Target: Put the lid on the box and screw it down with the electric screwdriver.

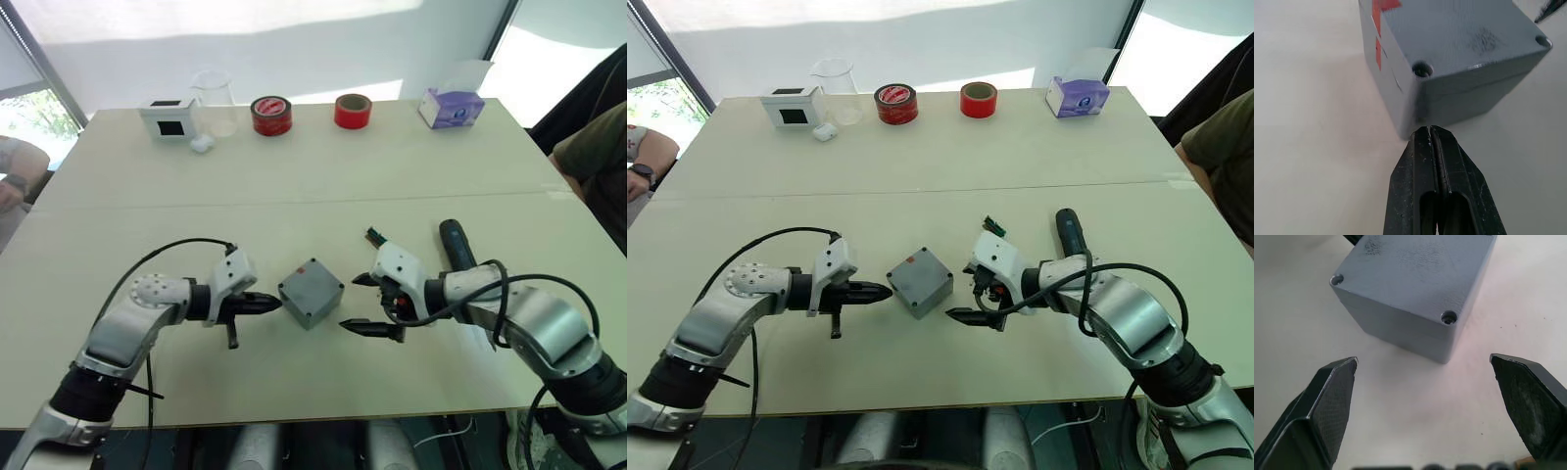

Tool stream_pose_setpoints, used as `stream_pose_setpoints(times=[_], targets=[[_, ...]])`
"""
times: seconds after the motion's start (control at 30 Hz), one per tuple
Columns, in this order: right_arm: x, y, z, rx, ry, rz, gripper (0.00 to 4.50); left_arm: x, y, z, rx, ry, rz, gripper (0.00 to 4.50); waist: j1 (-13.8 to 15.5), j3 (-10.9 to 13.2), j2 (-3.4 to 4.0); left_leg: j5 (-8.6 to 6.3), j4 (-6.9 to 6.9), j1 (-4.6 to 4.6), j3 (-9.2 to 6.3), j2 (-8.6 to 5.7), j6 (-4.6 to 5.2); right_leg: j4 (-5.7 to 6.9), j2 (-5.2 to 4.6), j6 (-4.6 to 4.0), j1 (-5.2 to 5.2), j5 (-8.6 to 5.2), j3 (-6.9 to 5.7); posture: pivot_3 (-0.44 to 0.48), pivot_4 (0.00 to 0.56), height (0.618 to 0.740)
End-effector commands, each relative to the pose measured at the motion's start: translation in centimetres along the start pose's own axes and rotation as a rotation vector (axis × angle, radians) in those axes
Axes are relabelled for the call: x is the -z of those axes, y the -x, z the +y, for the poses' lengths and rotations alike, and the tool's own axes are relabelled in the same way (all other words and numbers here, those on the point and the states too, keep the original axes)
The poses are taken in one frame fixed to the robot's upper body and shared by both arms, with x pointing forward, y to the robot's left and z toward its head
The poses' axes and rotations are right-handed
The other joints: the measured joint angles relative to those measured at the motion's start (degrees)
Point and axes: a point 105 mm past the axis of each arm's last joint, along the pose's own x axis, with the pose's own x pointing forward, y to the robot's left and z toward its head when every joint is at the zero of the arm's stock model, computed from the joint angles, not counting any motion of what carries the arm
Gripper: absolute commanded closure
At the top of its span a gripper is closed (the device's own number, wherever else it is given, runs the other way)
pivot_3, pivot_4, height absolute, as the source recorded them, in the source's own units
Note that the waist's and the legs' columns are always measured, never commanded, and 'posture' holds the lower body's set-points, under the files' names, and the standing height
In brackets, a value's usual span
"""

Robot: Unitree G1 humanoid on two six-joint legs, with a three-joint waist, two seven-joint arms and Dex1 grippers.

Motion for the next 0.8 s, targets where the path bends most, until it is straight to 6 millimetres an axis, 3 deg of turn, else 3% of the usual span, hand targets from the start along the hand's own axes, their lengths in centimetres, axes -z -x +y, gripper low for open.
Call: stream_pose_setpoints(times=[0.03, 0.8], targets=[[-1.0, 0.0, 0.5, -0.023, 0.031, -0.031, 0.04, -1.0, 0.2, 0.6, -0.038, -0.041, -0.027, 4.5, 0.0, 0.0, 0.0, 0.0, 0.0, 0.0, 0.0, 0.0, 0.0, 0.0, 0.0, 0.0, 0.0, 0.0, 0.0, 0.0, 0.15, 0.74], [-1.3, -0.1, 1.9, -0.039, -0.041, -0.061, 0.04, -1.4, 0.0, 2.2, -0.082, -0.063, -0.052, 4.5, 0.0, 0.0, -0.01, 0.0, 0.0, 0.0, 0.0, -0.01, -0.01, 0.01, 0.0, 0.0, 0.0, 0.0, 0.0, 0.0, 0.15, 0.74]])
